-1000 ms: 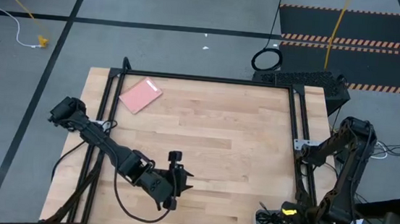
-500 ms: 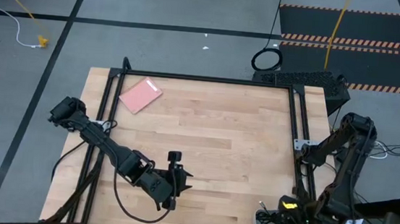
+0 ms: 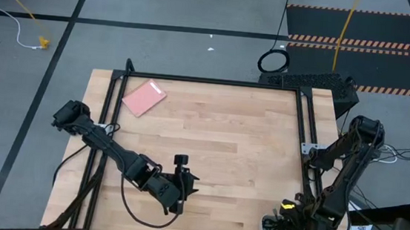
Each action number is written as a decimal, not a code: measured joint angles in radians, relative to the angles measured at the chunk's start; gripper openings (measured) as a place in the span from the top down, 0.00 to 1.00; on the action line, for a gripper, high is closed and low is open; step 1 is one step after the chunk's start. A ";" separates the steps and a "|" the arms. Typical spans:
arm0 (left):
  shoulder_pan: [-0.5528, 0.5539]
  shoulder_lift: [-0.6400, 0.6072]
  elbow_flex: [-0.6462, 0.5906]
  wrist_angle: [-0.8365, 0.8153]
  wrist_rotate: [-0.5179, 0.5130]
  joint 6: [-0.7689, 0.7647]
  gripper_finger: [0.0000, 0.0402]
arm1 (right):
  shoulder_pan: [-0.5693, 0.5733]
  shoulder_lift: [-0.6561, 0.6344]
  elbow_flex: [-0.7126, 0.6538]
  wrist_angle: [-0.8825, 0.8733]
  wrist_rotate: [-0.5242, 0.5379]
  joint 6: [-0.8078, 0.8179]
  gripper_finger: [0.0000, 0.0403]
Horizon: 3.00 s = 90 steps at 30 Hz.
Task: Pick and place USB-C Cables
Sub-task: Put the black charger cable into the bin
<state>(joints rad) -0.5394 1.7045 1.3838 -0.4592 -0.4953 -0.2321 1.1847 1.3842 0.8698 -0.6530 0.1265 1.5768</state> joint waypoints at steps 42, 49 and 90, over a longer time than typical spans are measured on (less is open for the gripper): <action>0.002 0.000 0.000 0.020 -0.001 0.018 0.60 | -0.080 -0.034 0.032 -0.067 0.160 -0.035 0.94; 0.002 0.000 0.000 0.020 -0.001 0.029 0.60 | -0.127 -0.033 0.003 -0.056 0.160 -0.106 0.98; 0.002 -0.001 0.000 0.020 -0.001 0.027 0.60 | -0.130 -0.022 0.003 0.030 0.168 -0.158 0.69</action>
<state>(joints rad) -0.5369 1.7035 1.3842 -0.4393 -0.4961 -0.2047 1.0550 1.3621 0.8726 -0.6226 0.2943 1.4190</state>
